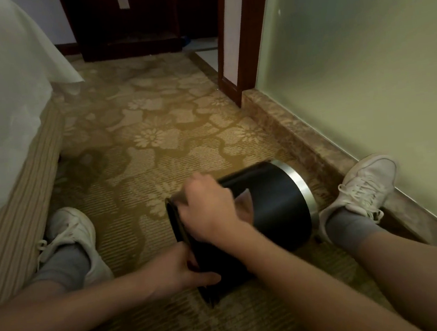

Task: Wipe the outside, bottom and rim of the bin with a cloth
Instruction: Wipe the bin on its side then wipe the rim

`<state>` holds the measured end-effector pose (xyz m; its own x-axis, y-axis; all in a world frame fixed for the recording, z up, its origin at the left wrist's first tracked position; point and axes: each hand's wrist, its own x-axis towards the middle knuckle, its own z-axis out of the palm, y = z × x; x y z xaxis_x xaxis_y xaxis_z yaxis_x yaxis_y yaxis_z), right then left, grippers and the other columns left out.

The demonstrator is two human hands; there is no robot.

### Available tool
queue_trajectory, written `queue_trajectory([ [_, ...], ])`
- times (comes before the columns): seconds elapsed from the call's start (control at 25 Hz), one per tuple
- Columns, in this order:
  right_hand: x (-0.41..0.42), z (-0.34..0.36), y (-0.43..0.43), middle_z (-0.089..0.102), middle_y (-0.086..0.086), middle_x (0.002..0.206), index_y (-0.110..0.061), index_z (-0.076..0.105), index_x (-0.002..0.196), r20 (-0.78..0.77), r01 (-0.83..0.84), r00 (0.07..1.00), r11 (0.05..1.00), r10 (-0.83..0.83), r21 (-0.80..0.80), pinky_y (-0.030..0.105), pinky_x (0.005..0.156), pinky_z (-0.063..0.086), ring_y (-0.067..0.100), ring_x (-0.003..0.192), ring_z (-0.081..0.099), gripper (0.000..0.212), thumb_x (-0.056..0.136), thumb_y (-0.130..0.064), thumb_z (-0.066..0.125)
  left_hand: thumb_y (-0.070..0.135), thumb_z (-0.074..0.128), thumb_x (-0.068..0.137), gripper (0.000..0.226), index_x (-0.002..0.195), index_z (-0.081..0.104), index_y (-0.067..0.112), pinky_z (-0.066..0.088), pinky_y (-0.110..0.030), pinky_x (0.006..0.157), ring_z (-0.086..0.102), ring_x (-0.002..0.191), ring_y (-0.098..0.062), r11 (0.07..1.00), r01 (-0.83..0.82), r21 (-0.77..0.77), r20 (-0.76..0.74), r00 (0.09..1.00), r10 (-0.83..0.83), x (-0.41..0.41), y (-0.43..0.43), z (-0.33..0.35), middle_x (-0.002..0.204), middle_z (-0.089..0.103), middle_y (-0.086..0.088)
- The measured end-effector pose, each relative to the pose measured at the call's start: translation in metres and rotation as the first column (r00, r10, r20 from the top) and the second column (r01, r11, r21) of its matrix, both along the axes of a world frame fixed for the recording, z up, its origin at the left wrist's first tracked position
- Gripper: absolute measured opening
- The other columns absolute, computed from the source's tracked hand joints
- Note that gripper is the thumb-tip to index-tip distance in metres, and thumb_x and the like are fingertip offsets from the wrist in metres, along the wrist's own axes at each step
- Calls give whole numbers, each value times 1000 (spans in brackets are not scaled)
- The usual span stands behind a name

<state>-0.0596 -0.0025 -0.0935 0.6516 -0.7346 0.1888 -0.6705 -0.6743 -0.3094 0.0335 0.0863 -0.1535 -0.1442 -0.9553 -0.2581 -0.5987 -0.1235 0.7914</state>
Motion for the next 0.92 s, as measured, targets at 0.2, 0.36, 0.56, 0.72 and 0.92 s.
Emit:
queue_trajectory([
  [0.2,-99,2,-111,65,10,98,-12,63,93,-3,506,862,860,-506,67,38,74,45,34,99,63,21,90,-33,60,83,62,55,78,91,75,15,55,-40,80,69,89,-12,995,58,80,-5,998,-58,1,3,-7,98,74,3],
  [0.36,-120,-6,-140,66,6,90,-14,66,92,35,526,813,760,-581,382,35,73,46,30,90,63,35,77,-45,68,66,72,62,63,88,74,8,51,-32,62,66,62,-20,945,103,311,-193,980,-44,-4,1,16,68,71,-3],
  [0.56,-136,10,-152,69,12,89,-8,74,89,195,335,702,560,-685,758,30,68,52,23,77,63,20,78,-23,77,59,71,66,44,56,70,16,38,-24,56,50,53,-16,931,-100,351,-240,952,193,22,-21,46,57,58,-7],
  [0.72,-140,4,-144,70,11,83,-9,69,79,274,239,590,489,-759,839,34,71,55,23,73,66,11,78,-16,78,48,73,75,43,48,60,17,39,-23,57,48,51,-13,939,-123,322,-267,939,215,23,-21,46,52,52,-4],
  [0.92,-138,-18,-136,73,10,84,-9,72,94,455,94,453,548,-767,831,28,66,54,19,75,71,17,81,-18,77,53,75,70,49,53,59,10,39,-18,54,47,49,-11,970,-171,173,-150,969,197,37,-30,48,52,54,-6],
])
